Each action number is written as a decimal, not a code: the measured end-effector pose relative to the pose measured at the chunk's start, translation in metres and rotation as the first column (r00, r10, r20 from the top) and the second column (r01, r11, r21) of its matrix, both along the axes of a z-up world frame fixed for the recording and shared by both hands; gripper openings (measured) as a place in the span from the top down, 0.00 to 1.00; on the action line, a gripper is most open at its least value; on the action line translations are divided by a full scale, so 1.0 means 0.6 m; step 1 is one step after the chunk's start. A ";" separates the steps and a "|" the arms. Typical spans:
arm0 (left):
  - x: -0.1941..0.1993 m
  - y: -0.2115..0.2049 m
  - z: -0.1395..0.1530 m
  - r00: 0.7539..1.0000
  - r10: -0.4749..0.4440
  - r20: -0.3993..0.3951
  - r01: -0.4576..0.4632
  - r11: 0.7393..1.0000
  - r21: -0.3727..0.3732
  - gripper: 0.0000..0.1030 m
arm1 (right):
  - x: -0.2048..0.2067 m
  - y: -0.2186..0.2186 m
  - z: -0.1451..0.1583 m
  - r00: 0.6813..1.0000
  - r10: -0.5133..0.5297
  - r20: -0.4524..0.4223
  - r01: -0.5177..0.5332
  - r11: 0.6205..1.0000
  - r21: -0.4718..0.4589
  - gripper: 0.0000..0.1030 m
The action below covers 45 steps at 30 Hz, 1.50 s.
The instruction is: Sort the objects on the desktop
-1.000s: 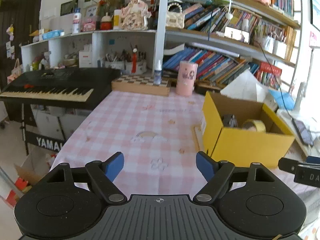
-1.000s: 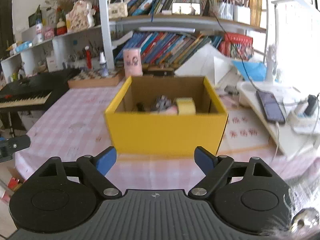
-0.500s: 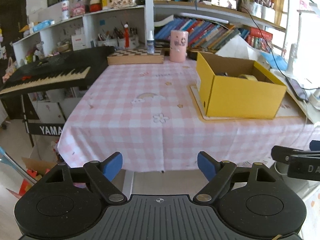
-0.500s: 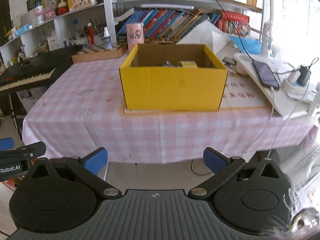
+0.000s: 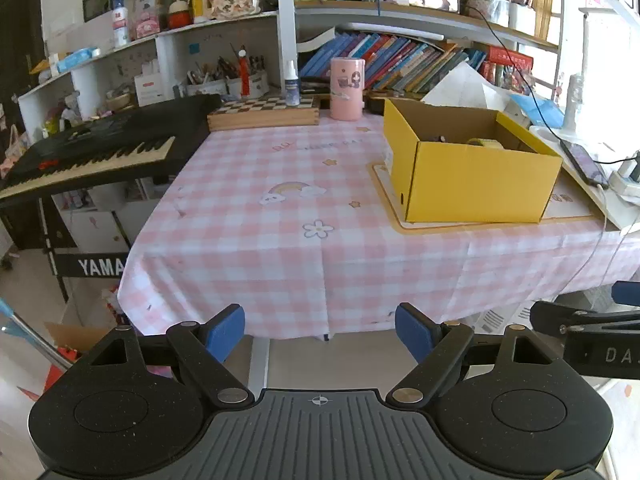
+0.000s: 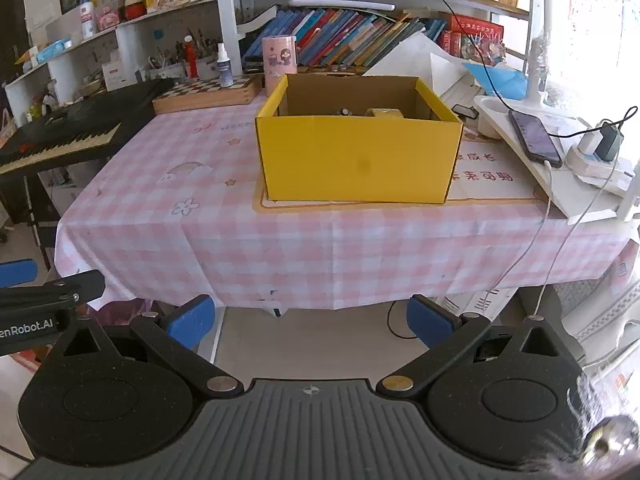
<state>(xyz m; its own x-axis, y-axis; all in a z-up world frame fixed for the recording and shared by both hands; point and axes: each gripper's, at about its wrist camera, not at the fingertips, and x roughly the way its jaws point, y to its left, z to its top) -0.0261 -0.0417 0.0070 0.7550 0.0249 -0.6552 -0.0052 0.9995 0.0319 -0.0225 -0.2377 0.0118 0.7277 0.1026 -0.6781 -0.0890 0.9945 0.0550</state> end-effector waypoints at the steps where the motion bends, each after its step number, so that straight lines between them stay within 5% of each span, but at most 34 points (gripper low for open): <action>1: 0.000 0.000 0.000 1.000 -0.002 -0.001 0.002 1.000 -0.001 0.18 | -0.001 0.001 0.000 1.000 0.002 -0.003 -0.002 1.000 0.000 0.00; 45: -0.002 0.005 -0.006 0.999 -0.017 -0.027 0.017 1.000 -0.014 0.02 | -0.002 0.007 -0.012 0.999 0.005 -0.038 -0.005 1.000 0.004 0.00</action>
<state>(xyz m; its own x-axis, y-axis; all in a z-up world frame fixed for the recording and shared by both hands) -0.0270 -0.0389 0.0037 0.7372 0.0033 -0.6757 0.0125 0.9998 0.0185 -0.0236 -0.2334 0.0044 0.7007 0.1090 -0.7051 -0.0920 0.9938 0.0622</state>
